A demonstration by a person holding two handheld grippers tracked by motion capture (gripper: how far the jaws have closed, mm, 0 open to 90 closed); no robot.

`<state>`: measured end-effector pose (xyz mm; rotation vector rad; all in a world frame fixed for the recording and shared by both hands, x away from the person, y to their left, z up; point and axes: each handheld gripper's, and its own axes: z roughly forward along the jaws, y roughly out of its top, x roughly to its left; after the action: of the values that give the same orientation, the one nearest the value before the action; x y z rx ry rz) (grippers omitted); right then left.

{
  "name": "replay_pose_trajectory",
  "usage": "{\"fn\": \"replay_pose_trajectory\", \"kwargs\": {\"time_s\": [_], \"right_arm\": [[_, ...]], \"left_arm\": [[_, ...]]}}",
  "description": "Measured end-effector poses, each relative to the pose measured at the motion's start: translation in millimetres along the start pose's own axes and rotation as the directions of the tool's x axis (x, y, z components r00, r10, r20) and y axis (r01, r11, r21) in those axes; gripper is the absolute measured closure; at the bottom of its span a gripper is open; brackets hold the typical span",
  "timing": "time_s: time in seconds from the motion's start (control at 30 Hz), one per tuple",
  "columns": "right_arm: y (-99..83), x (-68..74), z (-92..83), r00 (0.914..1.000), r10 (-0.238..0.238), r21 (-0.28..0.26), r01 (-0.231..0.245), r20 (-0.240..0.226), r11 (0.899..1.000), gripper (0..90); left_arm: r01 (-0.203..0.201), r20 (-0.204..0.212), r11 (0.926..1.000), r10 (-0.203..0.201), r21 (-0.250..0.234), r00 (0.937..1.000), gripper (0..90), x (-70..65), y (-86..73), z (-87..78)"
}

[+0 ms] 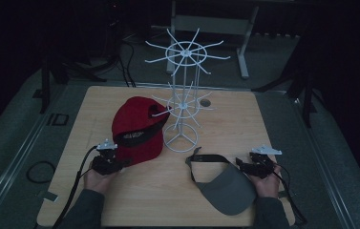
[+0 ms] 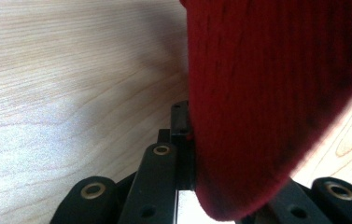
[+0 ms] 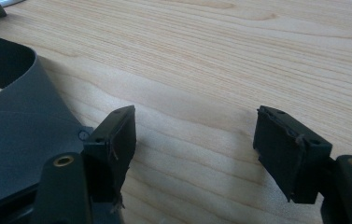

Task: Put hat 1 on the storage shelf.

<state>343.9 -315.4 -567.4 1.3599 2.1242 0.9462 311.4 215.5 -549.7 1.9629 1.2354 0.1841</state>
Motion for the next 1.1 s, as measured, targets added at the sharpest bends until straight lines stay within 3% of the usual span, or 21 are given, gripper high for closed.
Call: {"fn": "replay_pose_trajectory", "kwargs": {"time_s": [0.23,0.4,0.57,1.1], "right_arm": [[0.0,-0.2,0.0,1.0000,-0.001,0.000,0.001,-0.002,1.000,29.5],[0.0,-0.2,0.0,1.0000,-0.001,0.000,0.001,-0.003,1.000,29.5],[0.0,-0.2,0.0,1.0000,-0.001,0.000,0.001,-0.003,1.000,29.4],[-0.1,0.1,-0.1,1.0000,-0.004,0.000,0.004,-0.002,1.000,29.4]], "left_arm": [[-0.003,-0.006,0.9998,0.003,-0.019,1.0000,85.9,1.2,-0.7,-3.4],[0.025,0.006,0.9992,-0.025,-0.031,0.9997,86.0,9.2,-0.7,-6.7],[0.025,0.004,0.9984,-0.025,-0.050,0.9997,86.1,13.4,0.8,-15.0],[-0.005,-0.065,0.9938,-0.002,-0.111,0.9979,86.0,19.7,14.6,-42.1]]}}
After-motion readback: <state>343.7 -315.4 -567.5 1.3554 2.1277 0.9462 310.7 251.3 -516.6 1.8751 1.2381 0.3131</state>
